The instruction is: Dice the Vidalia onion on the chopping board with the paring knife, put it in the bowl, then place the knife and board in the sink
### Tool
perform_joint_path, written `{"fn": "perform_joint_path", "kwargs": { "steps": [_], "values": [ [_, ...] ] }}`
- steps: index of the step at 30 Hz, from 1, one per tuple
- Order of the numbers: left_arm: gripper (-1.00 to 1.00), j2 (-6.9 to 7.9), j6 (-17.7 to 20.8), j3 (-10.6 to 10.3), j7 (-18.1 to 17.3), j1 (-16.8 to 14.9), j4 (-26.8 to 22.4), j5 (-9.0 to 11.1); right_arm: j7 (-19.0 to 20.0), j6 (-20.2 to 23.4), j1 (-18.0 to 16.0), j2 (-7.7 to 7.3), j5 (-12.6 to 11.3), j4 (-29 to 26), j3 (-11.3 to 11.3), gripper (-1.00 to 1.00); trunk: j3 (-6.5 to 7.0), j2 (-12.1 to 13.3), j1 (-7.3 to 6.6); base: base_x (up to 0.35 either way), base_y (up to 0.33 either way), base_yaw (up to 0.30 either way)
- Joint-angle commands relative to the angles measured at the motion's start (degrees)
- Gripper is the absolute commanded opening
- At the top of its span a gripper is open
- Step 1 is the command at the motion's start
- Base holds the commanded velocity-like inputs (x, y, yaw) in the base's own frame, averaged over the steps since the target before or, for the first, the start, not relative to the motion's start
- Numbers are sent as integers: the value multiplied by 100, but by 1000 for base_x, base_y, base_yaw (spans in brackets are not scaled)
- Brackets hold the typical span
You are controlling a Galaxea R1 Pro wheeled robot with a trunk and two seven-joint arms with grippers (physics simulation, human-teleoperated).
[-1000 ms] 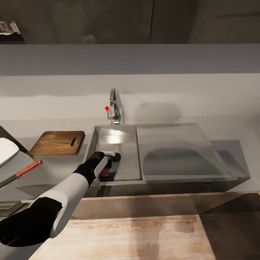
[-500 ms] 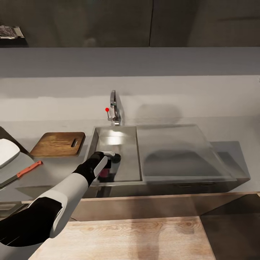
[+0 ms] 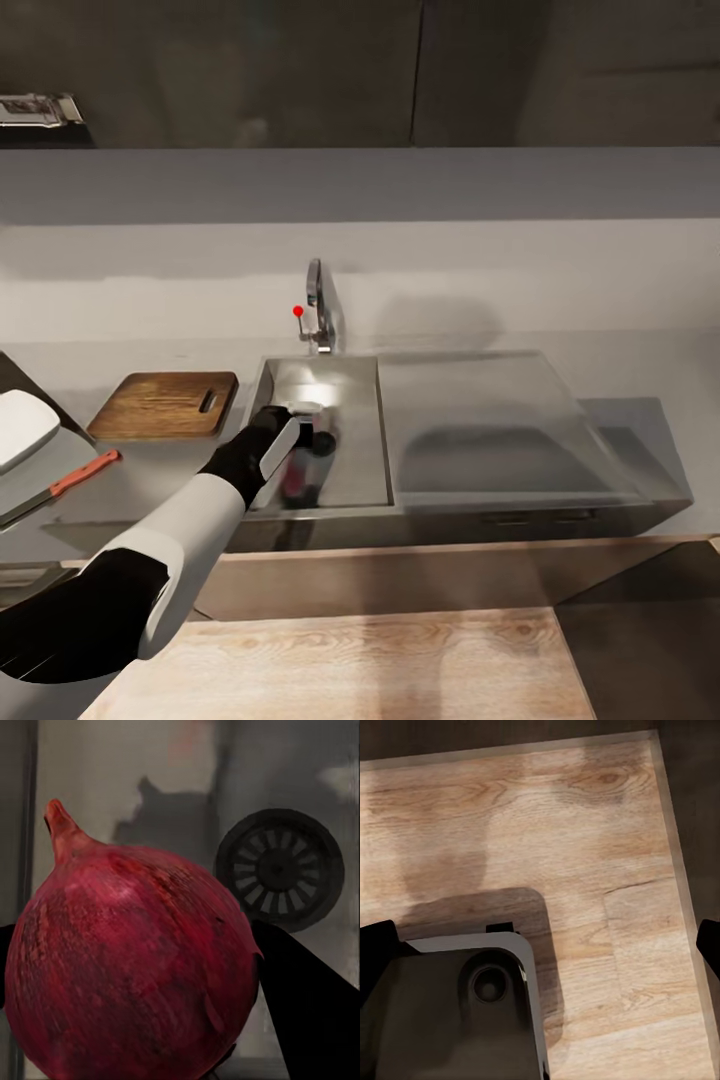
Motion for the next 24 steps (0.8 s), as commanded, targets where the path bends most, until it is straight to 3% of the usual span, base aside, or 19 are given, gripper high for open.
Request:
{"fn": "perform_joint_path", "kwargs": {
  "steps": [1,9,14,20,24],
  "values": [
    [-100,5,29,-31,50,-4,-62,64,-16,-18,-4,2,58,4,-31,100,1,-8,3,0,0,0],
    [-100,12,131,-39,49,-2,-703,74,-16,-18,-4,2,58,4,-31,100,74,-8,3,0,0,0],
    [-100,14,985,-42,49,60,-1779,76,-16,-18,-4,2,58,4,-31,100,120,-8,3,0,0,0],
    [-100,24,1503,-42,49,629,-3366,65,-16,-18,-4,2,58,4,-31,100,175,-8,3,0,0,0],
    [-100,173,1718,-42,49,1190,-4544,53,-16,-18,-4,2,58,4,-31,100,212,-8,3,0,0,0]
  ]
}}
